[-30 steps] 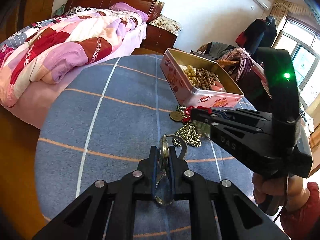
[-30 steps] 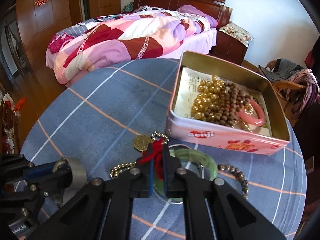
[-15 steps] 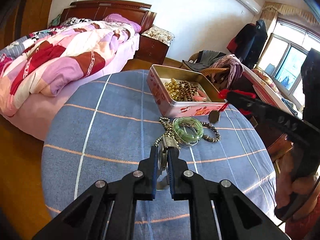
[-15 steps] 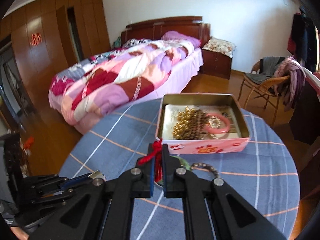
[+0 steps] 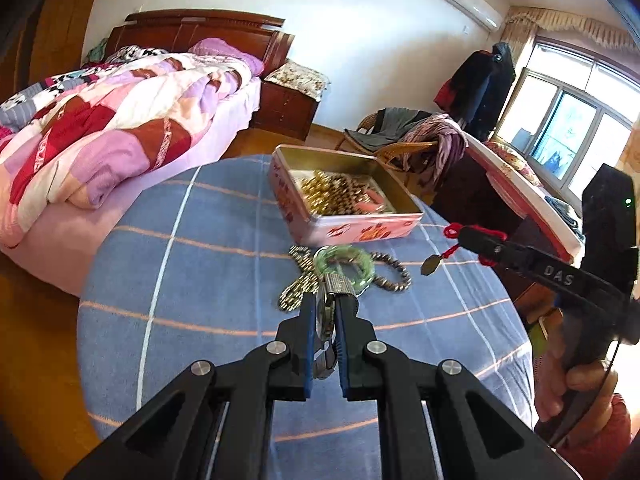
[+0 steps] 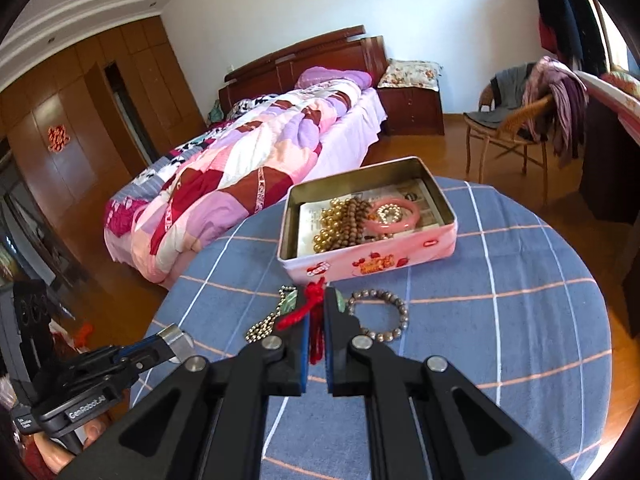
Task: Organize jewelry
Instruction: 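Carry the watch and pendant into the pink tin and open both tools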
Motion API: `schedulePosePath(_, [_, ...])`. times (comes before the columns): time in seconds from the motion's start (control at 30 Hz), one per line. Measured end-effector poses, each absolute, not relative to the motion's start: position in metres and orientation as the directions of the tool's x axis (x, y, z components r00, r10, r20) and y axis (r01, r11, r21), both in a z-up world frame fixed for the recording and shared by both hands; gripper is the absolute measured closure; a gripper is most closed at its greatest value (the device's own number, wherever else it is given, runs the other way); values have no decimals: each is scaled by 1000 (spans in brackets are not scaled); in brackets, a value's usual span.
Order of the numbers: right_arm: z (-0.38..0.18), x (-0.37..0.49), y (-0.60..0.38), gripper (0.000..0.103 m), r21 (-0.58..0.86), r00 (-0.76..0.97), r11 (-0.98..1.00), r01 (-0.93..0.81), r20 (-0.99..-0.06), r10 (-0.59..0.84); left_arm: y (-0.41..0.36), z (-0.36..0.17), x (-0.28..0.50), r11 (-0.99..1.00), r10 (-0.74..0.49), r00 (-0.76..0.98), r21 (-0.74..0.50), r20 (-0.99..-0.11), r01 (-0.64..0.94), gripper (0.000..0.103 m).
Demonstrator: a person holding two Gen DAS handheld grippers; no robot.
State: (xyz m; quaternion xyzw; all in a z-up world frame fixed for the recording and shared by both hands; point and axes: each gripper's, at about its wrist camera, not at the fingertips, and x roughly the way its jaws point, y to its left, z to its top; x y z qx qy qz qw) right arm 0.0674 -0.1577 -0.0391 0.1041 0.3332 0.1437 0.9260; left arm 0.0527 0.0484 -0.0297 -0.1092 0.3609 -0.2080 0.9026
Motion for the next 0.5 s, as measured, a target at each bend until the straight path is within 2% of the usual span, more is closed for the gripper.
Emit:
schedulePosePath(0.27, [-13,83,-179,95,252,793,953,-171,-538,285,33,3,90,848,-526,663,-387,-533,362,95])
schedulePosePath(0.5, [7,133,-188,94,231,836,961,-151,-488,249,3,24,155,859,-510,703,-336,-496,386,95])
